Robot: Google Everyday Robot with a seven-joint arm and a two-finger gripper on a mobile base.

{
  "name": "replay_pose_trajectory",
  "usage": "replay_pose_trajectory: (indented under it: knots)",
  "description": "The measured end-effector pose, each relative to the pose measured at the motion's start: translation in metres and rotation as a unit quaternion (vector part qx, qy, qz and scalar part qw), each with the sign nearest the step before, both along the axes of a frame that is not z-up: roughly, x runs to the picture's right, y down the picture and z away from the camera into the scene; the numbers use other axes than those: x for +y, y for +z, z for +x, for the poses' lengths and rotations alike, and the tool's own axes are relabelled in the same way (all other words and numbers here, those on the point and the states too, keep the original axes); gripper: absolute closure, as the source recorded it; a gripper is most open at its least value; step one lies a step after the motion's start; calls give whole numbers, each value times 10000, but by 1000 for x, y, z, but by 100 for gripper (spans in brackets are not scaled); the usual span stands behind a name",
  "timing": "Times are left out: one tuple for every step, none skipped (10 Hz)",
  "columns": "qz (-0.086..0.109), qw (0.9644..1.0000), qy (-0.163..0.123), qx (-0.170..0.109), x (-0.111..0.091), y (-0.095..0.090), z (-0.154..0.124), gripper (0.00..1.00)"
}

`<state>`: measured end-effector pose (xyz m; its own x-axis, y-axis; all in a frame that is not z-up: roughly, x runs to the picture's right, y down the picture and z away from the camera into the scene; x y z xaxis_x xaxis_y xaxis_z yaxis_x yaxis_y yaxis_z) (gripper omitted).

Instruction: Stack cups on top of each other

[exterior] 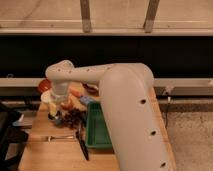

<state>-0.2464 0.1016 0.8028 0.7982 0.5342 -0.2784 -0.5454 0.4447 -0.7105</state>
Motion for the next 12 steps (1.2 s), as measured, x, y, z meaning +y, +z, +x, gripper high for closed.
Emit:
replay_pose_trajectory:
  knots:
    - [36,10000,7,-12,-2,-2,-1,37]
    - [59,10000,3,-18,-4,-4,-2,37]
    - [65,10000,2,-24,-4,-4,-3,37]
    - [47,10000,-9,-25,-4,-3,-4,37]
    - [2,10000,-4,-56,0,2,-6,37]
    - [-23,10000,7,-71,2,5,-7,37]
    - [-64,9999,31,-94,5,11,-8,37]
    - [-103,9999,47,-103,8,15,-8,37]
    - [-143,9998,62,-110,11,18,-8,37]
    - [-209,9997,72,-127,16,24,-8,37]
    - [-261,9994,85,-201,22,28,-11,40]
    - [-288,9991,94,-290,25,29,-15,48]
